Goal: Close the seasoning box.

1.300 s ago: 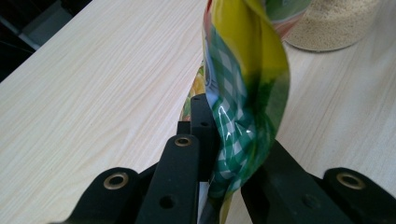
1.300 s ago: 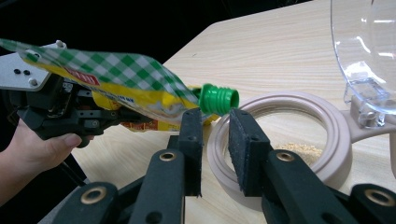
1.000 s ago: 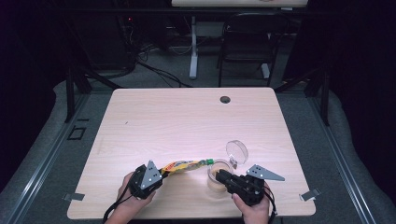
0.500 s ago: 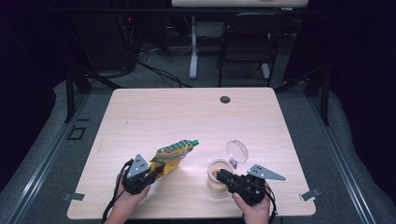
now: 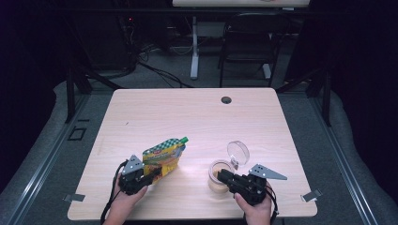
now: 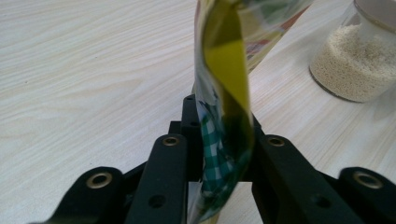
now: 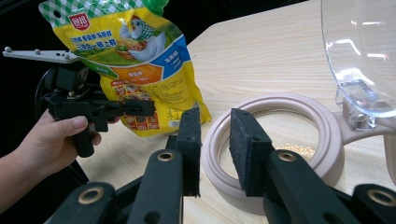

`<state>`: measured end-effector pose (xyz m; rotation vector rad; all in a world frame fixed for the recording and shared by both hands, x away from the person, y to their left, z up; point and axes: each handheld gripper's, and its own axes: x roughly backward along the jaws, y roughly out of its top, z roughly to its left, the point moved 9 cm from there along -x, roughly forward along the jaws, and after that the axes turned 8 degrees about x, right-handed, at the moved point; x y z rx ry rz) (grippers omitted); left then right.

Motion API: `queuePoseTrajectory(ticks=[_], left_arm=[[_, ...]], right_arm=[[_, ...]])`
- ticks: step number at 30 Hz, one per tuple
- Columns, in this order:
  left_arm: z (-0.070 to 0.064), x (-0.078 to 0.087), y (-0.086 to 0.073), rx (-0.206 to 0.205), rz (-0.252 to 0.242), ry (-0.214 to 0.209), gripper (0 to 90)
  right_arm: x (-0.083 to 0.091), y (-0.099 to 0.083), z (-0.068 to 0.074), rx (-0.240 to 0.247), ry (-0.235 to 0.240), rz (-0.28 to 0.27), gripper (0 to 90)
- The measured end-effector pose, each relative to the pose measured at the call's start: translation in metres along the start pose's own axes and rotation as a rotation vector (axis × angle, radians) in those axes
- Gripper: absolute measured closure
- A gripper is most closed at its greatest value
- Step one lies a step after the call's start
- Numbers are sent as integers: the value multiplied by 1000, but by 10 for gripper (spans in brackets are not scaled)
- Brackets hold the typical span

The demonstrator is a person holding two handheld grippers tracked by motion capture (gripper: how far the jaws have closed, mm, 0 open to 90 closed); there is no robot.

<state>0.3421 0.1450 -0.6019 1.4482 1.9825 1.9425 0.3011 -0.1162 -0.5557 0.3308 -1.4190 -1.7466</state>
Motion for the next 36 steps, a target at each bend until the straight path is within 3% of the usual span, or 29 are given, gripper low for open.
queuePoseTrajectory(ticks=[6, 10, 13, 17, 27, 36], left_arm=[[2, 7, -3, 19, 5, -2, 701], [0, 8, -6, 17, 14, -6, 703], [-1, 7, -6, 20, 10, -14, 756], [3, 7, -7, 62, 8, -25, 771], [16, 7, -11, 221, -15, -79, 740], [22, 14, -12, 235, -22, -67, 691]], right_arm=[[0, 1, 0, 1, 8, 1, 736], [-1, 1, 0, 4, 8, 3, 736], [-2, 2, 0, 0, 10, -2, 736], [-2, 3, 0, 1, 14, -2, 734], [-1, 3, 0, 0, 15, -2, 733], [-1, 3, -1, -3, 17, -2, 731]])
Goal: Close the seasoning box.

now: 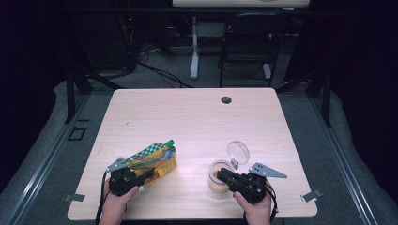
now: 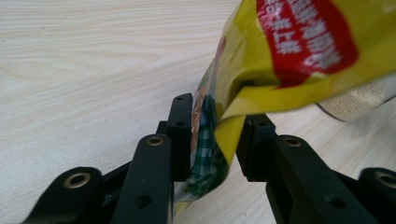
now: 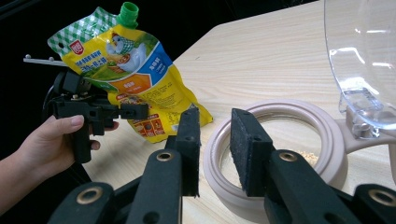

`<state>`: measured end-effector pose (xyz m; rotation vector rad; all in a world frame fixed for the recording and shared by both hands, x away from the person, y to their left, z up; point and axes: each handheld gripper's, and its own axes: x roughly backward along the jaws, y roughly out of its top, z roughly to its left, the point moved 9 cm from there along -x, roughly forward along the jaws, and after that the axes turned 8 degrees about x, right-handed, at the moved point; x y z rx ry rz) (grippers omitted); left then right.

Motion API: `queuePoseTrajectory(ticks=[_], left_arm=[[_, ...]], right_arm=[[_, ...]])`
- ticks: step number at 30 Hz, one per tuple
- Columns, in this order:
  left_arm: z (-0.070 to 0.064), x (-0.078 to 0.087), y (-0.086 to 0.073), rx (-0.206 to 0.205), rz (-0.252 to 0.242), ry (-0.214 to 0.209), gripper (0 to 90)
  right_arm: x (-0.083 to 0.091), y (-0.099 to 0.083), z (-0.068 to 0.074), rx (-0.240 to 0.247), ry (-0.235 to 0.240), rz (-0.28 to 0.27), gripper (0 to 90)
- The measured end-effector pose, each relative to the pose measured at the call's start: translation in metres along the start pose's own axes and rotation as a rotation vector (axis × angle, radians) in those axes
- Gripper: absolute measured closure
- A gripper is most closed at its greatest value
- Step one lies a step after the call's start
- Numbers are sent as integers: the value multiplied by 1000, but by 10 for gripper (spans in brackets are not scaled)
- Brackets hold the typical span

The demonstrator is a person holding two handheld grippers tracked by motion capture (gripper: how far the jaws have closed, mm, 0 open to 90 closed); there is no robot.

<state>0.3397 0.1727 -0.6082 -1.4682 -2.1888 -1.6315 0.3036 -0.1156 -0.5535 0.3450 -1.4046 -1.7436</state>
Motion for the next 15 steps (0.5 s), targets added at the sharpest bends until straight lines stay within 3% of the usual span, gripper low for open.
queuePoseTrajectory(ticks=[3, 15], left_arm=[[1, 3, 1, 12, -11, 4, 672], [-1, 9, 3, -5, -25, 11, 535]], right_arm=[[0, 0, 0, 5, -1, 1, 731], [1, 0, -1, 2, -4, -2, 713]])
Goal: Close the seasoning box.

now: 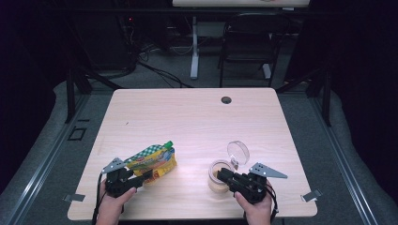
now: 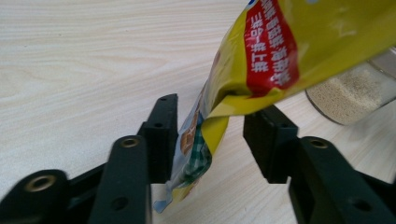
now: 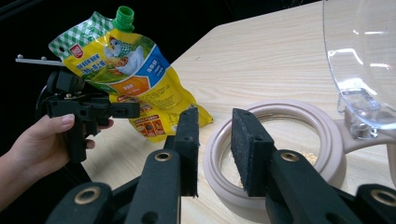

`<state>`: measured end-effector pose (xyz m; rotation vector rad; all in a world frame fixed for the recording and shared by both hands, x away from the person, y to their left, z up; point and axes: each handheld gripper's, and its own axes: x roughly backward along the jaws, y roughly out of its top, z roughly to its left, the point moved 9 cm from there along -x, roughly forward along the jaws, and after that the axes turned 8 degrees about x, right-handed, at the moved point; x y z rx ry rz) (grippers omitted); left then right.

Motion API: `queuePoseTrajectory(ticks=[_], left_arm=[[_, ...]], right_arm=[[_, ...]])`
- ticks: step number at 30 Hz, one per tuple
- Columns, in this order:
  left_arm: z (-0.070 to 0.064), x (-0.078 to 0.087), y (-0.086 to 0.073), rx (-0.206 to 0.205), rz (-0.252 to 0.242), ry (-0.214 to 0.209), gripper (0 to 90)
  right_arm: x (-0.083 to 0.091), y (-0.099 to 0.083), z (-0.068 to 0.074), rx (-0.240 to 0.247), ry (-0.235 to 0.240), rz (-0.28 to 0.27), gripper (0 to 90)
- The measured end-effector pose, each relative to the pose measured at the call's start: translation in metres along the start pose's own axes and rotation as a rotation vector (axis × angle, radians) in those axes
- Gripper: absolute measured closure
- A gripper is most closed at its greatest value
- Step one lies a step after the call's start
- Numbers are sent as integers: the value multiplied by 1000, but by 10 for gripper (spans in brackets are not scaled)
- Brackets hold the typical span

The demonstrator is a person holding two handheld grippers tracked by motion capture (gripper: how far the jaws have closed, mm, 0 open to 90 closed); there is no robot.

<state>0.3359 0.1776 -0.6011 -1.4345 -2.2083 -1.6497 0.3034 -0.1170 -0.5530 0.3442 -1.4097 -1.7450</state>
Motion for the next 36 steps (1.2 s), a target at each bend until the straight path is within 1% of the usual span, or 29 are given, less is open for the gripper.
queuePoseTrajectory(ticks=[6, 8, 12, 15, 17, 21, 28, 32, 36], left_arm=[[-1, 1, 1, 4, -3, 4, 491], [-1, 1, 1, 9, -7, 5, 476], [0, 4, 2, 4, -14, 14, 455], [-2, 6, 3, 16, -32, 14, 441], [-4, 8, 3, 9, -31, 16, 432], [-3, 10, 1, 5, -28, 25, 425], [-3, 11, 3, 5, -39, 28, 424], [-4, 12, 2, -3, -29, 32, 413], [-4, 15, 3, 1, -31, 31, 404]], right_arm=[[1, 0, -2, -9, -3, -2, 688], [2, 0, -2, -5, -6, -2, 685], [2, 1, -3, -5, -11, -3, 673], [3, 2, -3, -1, -17, -4, 672], [3, 3, -2, 8, -17, -9, 672], [4, 3, -2, 25, -23, 2, 673], [3, 1, -3, 23, -20, 12, 672], [4, 1, -5, 18, -28, 13, 669], [4, 1, -4, 30, -31, 15, 668]])
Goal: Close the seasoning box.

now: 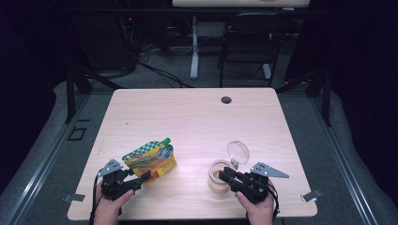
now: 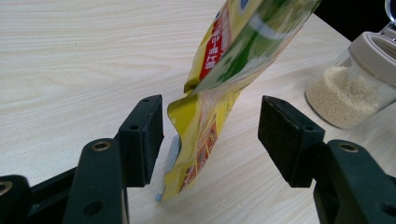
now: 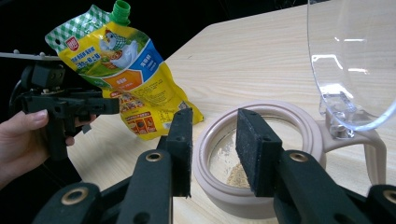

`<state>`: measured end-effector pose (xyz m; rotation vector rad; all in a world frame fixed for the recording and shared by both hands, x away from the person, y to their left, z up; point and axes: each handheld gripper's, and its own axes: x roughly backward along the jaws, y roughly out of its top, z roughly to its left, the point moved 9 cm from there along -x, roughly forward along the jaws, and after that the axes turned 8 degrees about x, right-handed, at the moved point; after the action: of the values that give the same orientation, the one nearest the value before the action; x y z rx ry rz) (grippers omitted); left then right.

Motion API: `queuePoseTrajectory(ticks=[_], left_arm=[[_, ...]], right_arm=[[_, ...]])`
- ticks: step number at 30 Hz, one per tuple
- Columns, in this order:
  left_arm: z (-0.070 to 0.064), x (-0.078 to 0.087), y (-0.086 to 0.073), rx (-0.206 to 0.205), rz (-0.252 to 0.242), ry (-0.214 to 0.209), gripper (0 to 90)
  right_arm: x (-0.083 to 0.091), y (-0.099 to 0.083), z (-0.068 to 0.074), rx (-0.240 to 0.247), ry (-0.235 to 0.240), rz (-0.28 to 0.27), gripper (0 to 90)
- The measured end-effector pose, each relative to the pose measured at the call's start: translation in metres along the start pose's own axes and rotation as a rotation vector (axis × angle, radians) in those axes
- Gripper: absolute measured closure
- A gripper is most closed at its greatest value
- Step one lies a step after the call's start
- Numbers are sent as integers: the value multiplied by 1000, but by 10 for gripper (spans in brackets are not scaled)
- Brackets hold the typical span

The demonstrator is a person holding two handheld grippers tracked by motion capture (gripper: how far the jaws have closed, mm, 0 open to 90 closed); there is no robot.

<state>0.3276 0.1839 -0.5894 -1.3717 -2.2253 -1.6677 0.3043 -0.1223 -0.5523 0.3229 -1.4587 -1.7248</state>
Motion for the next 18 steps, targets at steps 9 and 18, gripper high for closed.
queuePoseTrajectory(ticks=[9, 18], left_arm=[[1, 10, -2, -14, 25, 1, 390], [8, 14, -8, -13, 18, 2, 391]], right_arm=[[2, -1, 0, 9, -12, 2, 667], [7, 0, -5, 74, -70, 35, 653]])
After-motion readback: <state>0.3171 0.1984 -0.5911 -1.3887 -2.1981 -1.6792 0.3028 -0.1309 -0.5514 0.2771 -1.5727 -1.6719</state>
